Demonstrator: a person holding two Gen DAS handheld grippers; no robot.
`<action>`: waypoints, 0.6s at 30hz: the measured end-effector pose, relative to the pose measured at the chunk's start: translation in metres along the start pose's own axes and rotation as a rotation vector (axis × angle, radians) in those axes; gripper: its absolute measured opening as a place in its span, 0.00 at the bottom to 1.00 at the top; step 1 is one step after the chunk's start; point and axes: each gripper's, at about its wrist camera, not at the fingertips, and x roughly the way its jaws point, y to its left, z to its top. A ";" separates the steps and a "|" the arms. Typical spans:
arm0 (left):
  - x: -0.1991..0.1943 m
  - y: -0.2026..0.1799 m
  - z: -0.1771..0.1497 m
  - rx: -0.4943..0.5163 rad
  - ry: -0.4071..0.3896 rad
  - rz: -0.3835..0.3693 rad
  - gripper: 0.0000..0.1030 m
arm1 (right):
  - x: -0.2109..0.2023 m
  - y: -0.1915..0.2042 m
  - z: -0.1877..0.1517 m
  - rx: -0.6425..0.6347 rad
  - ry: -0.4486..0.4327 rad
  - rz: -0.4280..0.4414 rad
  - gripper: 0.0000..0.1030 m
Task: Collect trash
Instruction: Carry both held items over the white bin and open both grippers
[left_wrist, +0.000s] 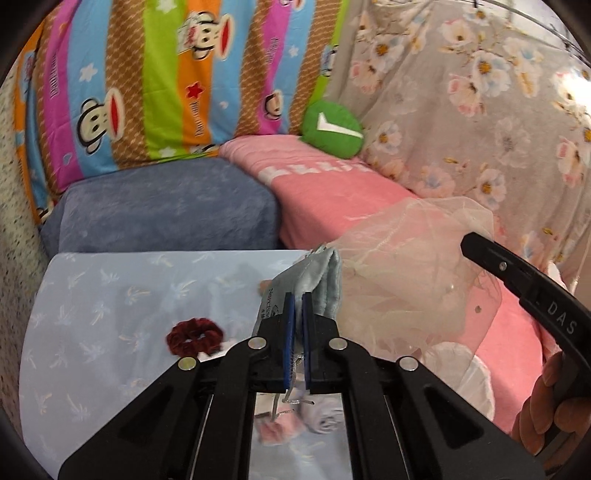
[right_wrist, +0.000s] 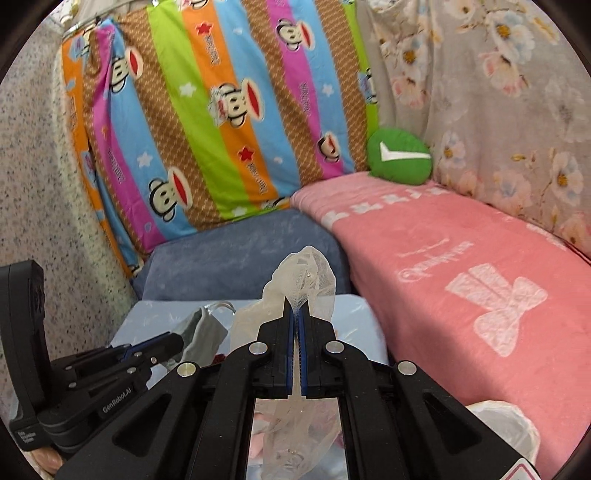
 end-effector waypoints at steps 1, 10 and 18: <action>-0.002 -0.010 -0.001 0.013 -0.003 -0.014 0.04 | -0.009 -0.007 0.001 0.005 -0.012 -0.015 0.01; 0.002 -0.095 -0.020 0.123 0.034 -0.160 0.04 | -0.068 -0.079 -0.017 0.083 -0.029 -0.161 0.01; 0.022 -0.161 -0.044 0.199 0.112 -0.262 0.04 | -0.093 -0.145 -0.054 0.171 0.018 -0.261 0.01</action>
